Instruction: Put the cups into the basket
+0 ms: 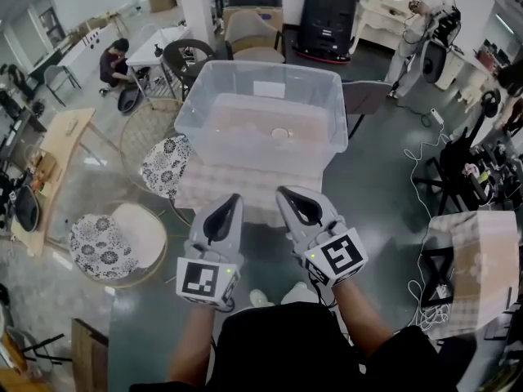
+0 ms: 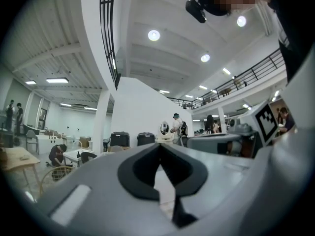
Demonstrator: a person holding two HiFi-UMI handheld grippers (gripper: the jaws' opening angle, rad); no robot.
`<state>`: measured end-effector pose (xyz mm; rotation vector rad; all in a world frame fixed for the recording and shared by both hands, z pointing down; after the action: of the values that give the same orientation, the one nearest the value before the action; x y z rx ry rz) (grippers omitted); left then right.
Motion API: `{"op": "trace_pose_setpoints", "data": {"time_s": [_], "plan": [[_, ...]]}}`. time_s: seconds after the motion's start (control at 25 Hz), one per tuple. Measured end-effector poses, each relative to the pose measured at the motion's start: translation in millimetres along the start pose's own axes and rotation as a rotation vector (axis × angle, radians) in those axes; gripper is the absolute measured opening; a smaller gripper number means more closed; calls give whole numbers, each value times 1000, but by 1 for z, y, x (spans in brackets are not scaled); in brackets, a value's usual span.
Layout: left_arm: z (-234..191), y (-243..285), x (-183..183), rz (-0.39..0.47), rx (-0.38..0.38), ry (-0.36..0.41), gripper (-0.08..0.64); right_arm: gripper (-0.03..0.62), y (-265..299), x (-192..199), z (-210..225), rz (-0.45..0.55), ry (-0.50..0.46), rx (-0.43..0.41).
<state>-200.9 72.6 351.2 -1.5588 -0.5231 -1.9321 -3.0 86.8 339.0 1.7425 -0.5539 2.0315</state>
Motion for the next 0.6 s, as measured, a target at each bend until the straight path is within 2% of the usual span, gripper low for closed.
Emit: {"op": "trace_pose_setpoints", "data": {"time_s": [0.6], "plan": [[22, 24, -13, -4, -11, -9, 6, 2, -17, -8, 8, -13, -22, -33]]}}
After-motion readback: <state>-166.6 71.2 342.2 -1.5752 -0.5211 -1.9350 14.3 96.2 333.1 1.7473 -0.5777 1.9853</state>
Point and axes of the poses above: the fingertips, and each gripper's own axes: y forward along the fingers, z to its right, x out of its underside, the point moved 10 cm from there along -y, backward along the fingers, and after that the axes turned 12 degrees about y, right-handed, at the moved point
